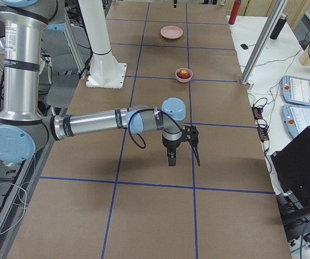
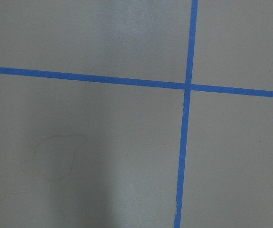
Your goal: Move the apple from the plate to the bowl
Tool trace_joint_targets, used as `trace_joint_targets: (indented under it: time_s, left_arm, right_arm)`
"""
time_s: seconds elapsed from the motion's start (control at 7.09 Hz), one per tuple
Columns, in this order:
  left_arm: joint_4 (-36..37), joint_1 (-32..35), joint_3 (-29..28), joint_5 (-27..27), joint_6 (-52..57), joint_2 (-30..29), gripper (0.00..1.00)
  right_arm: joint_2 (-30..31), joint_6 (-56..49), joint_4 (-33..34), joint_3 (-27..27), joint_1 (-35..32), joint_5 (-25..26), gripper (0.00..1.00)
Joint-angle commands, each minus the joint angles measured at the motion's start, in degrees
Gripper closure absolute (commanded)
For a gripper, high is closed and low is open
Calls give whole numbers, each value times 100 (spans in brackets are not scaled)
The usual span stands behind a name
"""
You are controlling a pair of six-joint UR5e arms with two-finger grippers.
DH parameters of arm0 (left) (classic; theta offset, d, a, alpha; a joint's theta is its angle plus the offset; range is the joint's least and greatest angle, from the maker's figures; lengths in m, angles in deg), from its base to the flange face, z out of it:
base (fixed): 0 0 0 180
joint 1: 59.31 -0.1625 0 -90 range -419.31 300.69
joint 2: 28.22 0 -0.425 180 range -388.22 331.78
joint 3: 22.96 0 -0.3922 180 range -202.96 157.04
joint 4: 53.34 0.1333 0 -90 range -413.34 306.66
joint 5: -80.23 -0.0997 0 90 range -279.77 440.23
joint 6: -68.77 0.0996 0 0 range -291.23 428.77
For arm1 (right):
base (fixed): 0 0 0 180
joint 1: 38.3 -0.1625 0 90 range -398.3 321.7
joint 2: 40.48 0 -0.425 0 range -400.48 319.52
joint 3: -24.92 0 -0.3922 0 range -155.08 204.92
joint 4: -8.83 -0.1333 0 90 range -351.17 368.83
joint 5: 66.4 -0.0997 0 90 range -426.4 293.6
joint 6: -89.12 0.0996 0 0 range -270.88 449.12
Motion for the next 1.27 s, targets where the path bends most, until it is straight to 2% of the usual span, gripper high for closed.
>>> trace_joint_targets:
  time_s: [0.0,0.14,1.13]
  left_arm:
    - [0,3,101,-5,-20,-14,2]
    - [9,-14,68,-31,-20,-14,2]
    - [18,-14,173,-58,-99,-5,2]
  right_arm:
    - [-17,10,1,17,19,-70,0]
    - [-34,-33,-8,43,19,-193,0]
    - [-69,-25,-8,34,28,-212,0]
